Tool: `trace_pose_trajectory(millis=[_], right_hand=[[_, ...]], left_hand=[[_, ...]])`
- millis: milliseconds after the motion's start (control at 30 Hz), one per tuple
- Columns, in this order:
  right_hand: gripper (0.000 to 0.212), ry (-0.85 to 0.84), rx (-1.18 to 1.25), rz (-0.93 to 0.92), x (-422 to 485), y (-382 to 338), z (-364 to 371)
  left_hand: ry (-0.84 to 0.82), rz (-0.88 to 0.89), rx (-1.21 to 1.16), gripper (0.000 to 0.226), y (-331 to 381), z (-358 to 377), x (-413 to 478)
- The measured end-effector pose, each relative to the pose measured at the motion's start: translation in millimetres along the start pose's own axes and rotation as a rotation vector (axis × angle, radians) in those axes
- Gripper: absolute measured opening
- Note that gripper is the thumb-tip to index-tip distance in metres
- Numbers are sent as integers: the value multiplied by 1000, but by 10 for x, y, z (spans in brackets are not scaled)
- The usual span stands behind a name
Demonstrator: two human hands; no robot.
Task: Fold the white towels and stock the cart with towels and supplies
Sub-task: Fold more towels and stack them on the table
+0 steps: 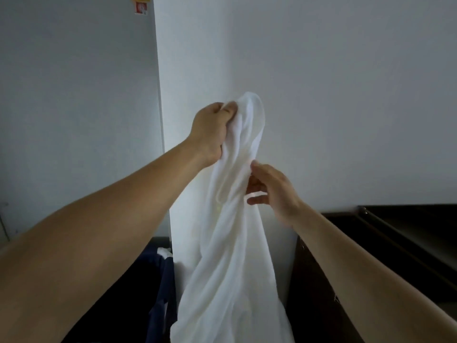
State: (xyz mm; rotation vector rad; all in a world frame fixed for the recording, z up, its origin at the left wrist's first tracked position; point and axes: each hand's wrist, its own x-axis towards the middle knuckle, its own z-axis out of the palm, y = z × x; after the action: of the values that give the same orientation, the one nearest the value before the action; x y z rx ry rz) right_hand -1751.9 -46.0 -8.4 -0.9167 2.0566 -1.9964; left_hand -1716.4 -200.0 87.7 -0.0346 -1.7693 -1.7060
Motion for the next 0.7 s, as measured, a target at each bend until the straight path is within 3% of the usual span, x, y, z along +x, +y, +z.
trace_pose_trajectory(millis=[100,167,300,367,433,500,600,667,700], right_hand=[[43,77,-320,118,-64,206,252],[38,91,-290,238,-105,398,346],[5,49,-129,435,-229,598,450],[10,124,-164,452,-173,501,334],[18,317,-22,368,18,225,115],[13,373,297,137,222,-245,-97],[24,96,632,-174,334,-858,-182],[37,-22,661,-129,342,-843,-166],[35,-34,546,-47,360,-713,-152]], left_hand=[[57,-13,7,37,-113,66,-66],[77,-3,-12,42,-123,84,-76],[72,39,6,43,-60,72,-57],[123,39,43,44,-28,-41,-30],[191,35,92,46,-46,-213,26],[227,22,164,42,-107,-350,75],[246,7,201,37,-156,-409,78],[274,13,197,41,-134,-442,63],[295,18,203,43,-133,-477,56]])
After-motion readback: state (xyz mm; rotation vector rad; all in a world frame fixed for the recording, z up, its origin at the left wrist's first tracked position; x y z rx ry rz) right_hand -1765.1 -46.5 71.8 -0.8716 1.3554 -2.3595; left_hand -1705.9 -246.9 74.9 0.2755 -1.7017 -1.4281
